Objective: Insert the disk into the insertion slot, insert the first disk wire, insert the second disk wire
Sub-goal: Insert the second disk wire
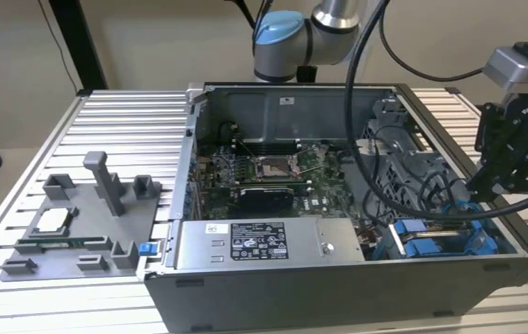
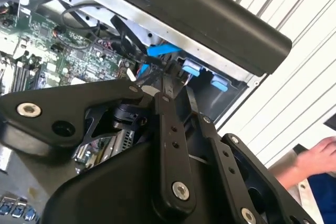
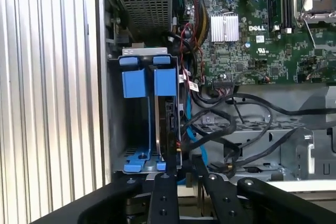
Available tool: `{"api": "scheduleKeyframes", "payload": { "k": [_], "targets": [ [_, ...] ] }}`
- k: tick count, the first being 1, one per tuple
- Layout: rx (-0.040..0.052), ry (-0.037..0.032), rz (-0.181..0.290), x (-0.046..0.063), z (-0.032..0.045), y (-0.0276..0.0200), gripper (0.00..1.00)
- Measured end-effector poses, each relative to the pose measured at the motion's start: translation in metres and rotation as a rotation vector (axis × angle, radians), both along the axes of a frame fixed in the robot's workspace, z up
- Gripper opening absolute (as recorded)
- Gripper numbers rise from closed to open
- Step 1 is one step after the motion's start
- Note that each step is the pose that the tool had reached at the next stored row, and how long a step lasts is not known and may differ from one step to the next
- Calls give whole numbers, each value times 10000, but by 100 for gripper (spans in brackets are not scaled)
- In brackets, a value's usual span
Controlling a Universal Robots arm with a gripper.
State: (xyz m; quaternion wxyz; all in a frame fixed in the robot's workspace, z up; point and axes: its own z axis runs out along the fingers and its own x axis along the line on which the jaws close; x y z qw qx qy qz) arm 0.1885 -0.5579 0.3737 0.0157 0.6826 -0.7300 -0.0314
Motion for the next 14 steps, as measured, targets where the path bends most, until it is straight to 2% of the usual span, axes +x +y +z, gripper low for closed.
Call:
{"api": "scheduleKeyframes", "payload": {
  "k": [3, 4, 7, 12, 14],
  "targets": [
    [272, 1, 0, 54, -14, -17, 100],
    [334, 2, 0, 68, -22, -26, 100],
    [468, 10, 0, 104, -48, -51, 100],
    [788, 34, -2, 120, -70, -65, 100],
    [824, 57, -30, 120, -78, -88, 100]
  ]
}}
